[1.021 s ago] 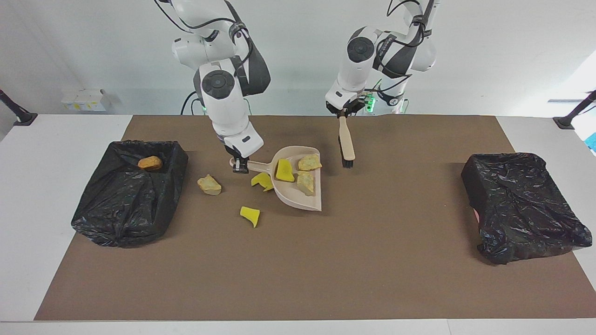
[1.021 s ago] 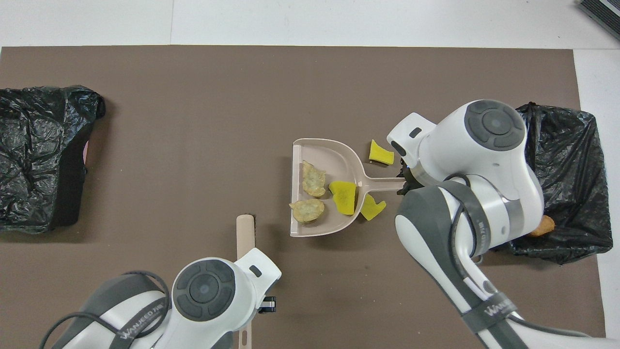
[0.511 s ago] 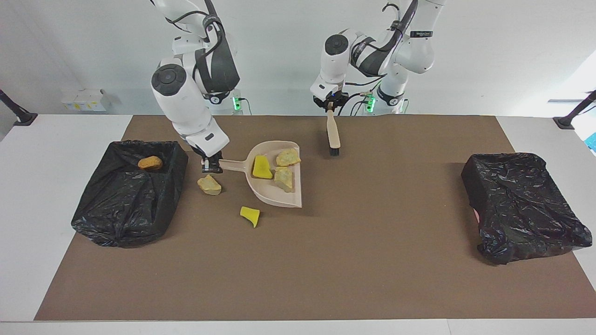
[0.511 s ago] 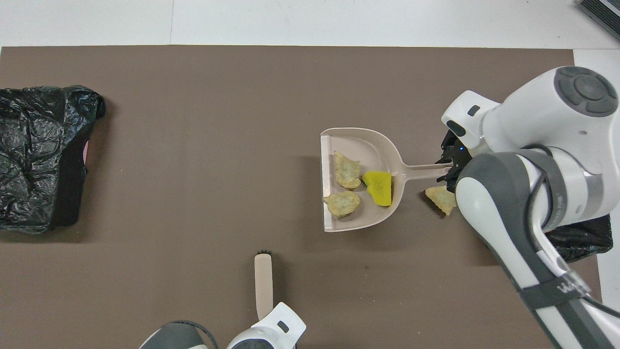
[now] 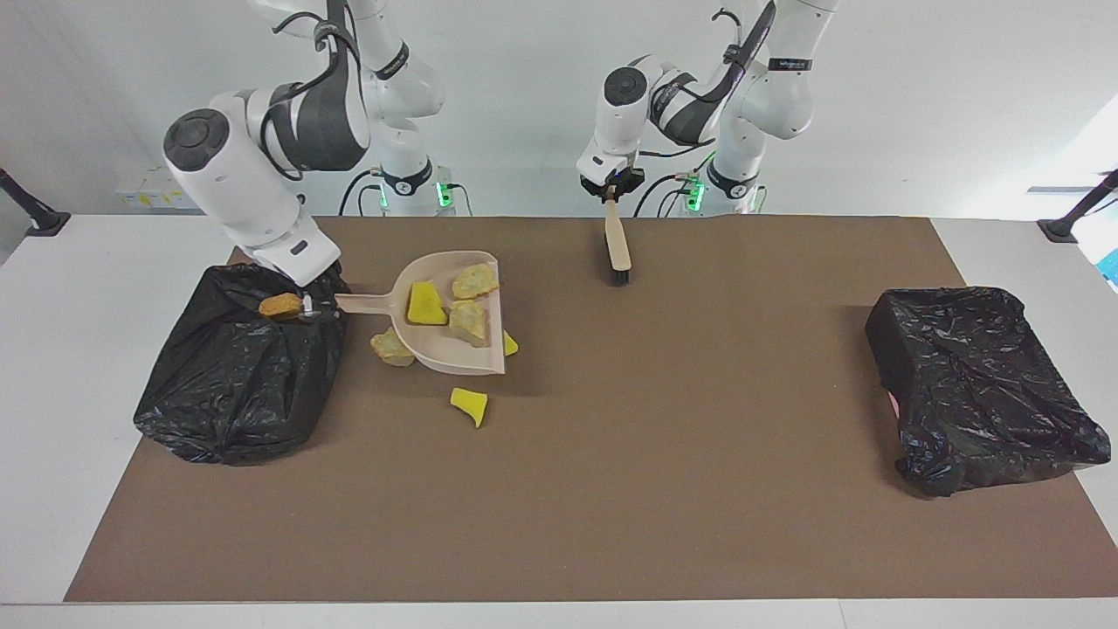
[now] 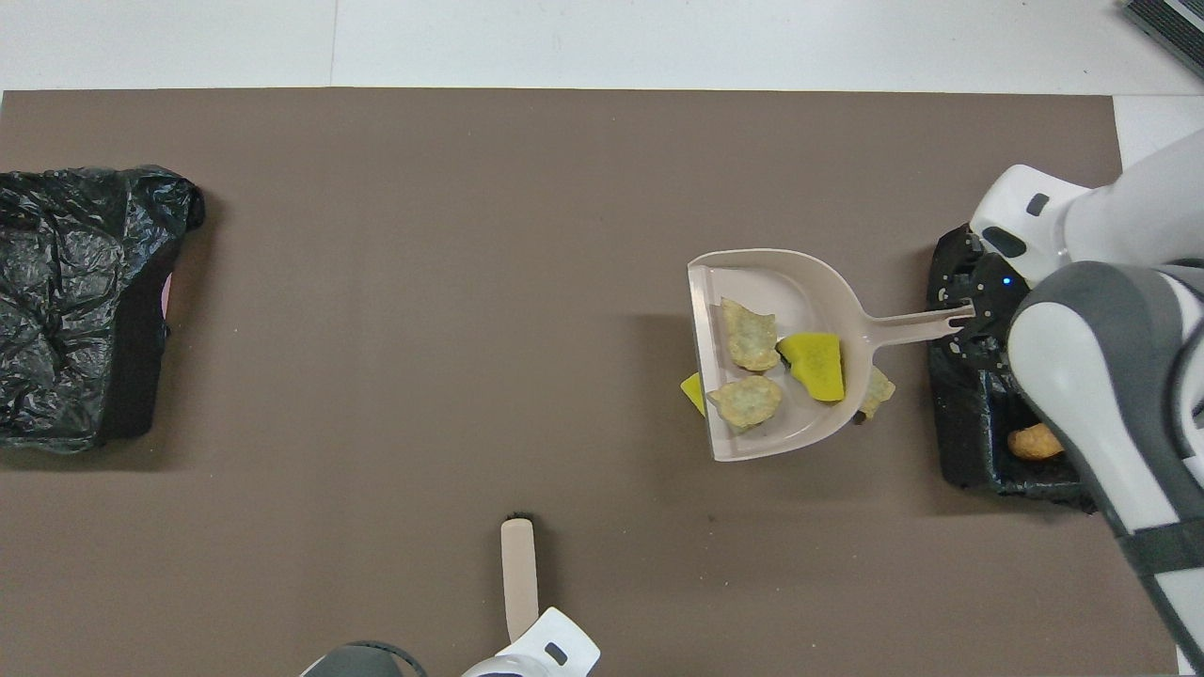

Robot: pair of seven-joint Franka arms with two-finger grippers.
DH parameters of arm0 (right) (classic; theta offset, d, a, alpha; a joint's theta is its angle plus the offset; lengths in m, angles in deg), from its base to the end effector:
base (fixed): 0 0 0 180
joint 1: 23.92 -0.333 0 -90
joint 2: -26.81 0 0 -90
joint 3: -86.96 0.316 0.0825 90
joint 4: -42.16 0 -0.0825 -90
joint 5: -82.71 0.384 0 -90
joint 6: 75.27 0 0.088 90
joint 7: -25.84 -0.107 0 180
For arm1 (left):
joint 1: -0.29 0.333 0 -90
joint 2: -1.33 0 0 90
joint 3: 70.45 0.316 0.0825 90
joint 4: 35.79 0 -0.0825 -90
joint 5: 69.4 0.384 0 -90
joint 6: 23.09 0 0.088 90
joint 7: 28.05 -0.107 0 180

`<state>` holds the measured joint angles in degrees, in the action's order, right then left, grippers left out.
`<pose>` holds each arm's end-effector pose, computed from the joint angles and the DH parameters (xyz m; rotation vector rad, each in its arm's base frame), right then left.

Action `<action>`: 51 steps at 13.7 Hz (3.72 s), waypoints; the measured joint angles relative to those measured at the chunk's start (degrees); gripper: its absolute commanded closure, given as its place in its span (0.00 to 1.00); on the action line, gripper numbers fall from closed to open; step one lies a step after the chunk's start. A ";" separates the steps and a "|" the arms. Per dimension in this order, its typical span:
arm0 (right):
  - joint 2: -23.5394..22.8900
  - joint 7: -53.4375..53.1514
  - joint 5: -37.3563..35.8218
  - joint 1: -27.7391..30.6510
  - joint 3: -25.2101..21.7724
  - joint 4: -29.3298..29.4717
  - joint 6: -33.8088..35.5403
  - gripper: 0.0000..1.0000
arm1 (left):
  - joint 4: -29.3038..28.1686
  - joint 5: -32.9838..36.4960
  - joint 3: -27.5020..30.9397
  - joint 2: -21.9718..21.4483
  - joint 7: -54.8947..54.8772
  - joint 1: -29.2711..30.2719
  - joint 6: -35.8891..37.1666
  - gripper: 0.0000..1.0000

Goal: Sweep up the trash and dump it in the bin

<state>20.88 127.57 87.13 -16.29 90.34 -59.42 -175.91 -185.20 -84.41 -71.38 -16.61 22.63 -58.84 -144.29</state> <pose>0.5792 -0.0373 0.4856 -1.9976 -2.2345 0.0111 0.1856 -0.3456 0.3467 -3.0843 0.0094 0.4199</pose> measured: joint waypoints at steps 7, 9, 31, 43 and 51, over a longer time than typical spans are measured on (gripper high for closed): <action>0.02 11.03 0.00 15.49 -0.57 2.19 0.27 1.00 | -0.44 -0.05 0.04 0.00 -0.10 -0.67 -0.63 0.51; 0.02 11.24 -0.32 16.94 -0.94 2.84 0.19 1.00 | -0.46 -0.05 0.18 0.00 -0.64 -0.67 -0.63 0.34; -0.63 -12.68 -38.42 18.96 -1.71 2.48 -10.97 1.00 | 33.25 12.52 2.36 13.31 -32.15 29.56 5.03 0.00; 3.97 -23.89 -54.64 10.05 -0.86 2.92 -0.75 1.00 | 56.32 14.65 2.68 14.94 -48.39 44.60 27.51 0.00; 7.58 -23.75 -65.35 1.19 -0.11 0.85 3.78 1.00 | 62.92 13.06 3.48 14.84 -49.09 47.08 40.58 0.00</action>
<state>28.46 103.82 21.78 -15.10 90.23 -58.57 -172.13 -122.28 -71.36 -67.91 -1.77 -26.46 -11.76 -103.71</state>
